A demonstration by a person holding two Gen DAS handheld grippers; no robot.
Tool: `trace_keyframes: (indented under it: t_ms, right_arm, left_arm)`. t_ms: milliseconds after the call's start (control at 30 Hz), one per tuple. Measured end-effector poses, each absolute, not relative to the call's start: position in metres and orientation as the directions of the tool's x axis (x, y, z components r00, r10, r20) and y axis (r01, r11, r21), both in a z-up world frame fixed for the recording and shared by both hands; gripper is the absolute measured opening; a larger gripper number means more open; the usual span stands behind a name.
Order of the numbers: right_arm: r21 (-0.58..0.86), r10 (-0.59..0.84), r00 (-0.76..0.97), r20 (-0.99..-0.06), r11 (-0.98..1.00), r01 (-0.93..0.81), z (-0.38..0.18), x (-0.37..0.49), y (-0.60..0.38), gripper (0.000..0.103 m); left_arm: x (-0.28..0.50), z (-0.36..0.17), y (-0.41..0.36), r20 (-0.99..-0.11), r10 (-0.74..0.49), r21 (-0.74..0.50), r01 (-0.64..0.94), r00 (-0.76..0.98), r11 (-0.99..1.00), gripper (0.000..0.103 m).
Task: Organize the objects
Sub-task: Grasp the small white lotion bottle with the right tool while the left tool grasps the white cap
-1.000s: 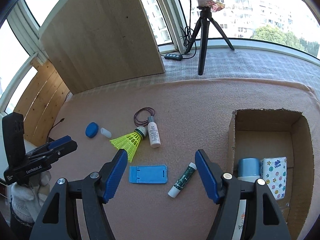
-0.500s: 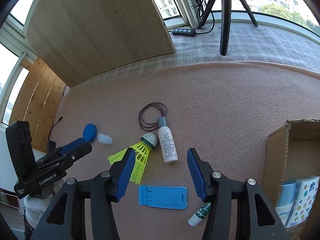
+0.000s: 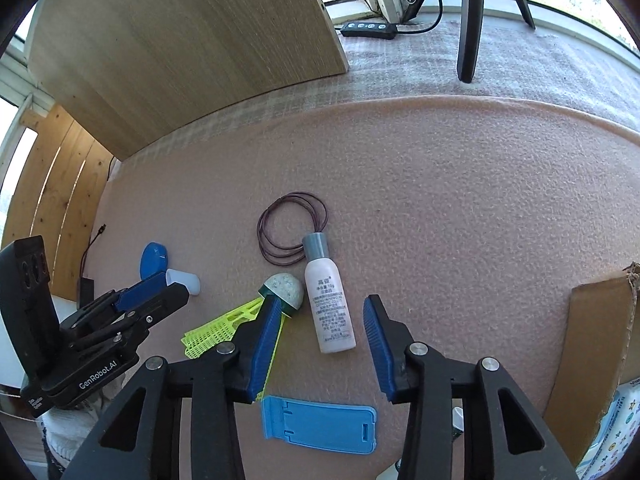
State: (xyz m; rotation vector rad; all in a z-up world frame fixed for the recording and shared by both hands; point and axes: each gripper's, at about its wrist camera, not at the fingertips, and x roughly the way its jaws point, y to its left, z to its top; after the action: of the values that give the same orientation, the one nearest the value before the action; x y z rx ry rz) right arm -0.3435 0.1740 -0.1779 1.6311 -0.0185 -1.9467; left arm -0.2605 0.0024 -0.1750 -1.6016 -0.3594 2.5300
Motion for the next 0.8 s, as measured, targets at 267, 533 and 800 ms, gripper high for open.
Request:
trace_keyframes:
  t_ms: [267,533,800]
  right_arm:
    - [0.375,-0.433,-0.046,-0.900,-0.825,0.424,-0.191,-0.344,0.170,0.026]
    - [0.388,-0.442,-0.039,-0.896,-0.823,0.415,-0.194,-0.342,0.174,0.018]
    - [0.406,-0.470,-0.066,-0.880,-0.818,0.408,-0.179,-0.332,0.193,0.018]
  left_arm:
    - [-0.264,-0.180,0.004,-0.882,0.206,-0.236,0.020,-0.425,-0.972,0.018]
    - [-0.263,-0.183,-0.004,-0.871,0.217,-0.257,0.032,-0.440,-0.966,0.009]
    - [-0.248,-0.167,-0.006,-0.857,0.214,-0.260,0.033,-0.469,-0.965,0.008]
